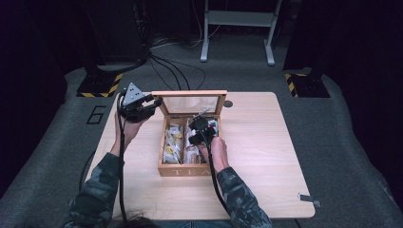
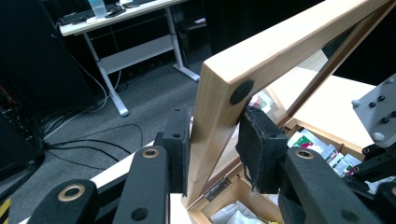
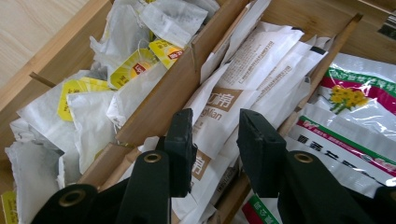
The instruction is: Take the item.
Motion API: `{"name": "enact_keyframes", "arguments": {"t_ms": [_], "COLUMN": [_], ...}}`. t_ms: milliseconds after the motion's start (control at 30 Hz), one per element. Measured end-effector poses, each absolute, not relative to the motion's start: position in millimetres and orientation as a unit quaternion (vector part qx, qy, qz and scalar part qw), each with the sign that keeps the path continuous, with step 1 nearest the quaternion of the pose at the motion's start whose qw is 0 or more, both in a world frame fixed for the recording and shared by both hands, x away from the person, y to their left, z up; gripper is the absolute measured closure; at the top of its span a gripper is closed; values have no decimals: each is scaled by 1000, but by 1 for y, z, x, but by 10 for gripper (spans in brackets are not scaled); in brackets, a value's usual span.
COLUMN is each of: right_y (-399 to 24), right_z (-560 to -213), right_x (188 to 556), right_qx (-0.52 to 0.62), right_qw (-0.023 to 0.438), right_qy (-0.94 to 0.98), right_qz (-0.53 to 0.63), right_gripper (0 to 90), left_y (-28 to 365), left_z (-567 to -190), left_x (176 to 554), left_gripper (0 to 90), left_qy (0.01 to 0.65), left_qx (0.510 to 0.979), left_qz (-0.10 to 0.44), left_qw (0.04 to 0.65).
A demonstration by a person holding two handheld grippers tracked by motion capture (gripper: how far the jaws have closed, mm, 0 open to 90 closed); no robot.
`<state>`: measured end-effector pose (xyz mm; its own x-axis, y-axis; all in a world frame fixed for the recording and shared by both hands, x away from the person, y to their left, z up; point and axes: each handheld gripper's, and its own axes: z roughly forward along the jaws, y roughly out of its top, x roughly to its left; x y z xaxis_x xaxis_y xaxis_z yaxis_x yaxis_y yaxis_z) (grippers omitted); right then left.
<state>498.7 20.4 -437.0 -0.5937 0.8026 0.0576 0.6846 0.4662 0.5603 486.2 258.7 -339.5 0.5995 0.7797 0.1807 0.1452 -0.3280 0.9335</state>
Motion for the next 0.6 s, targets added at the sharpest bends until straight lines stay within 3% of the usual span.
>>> {"name": "enact_keyframes", "arguments": {"t_ms": [600], "right_y": [21], "right_z": [-450], "right_x": [508], "right_qx": [451], "right_qw": [78], "right_qy": [841], "right_qz": [288], "right_gripper": [755], "left_y": [259], "left_z": [-339], "left_x": [486], "left_gripper": [647], "left_qy": [308], "left_qx": [750], "left_qz": [323], "left_qw": [489]}}
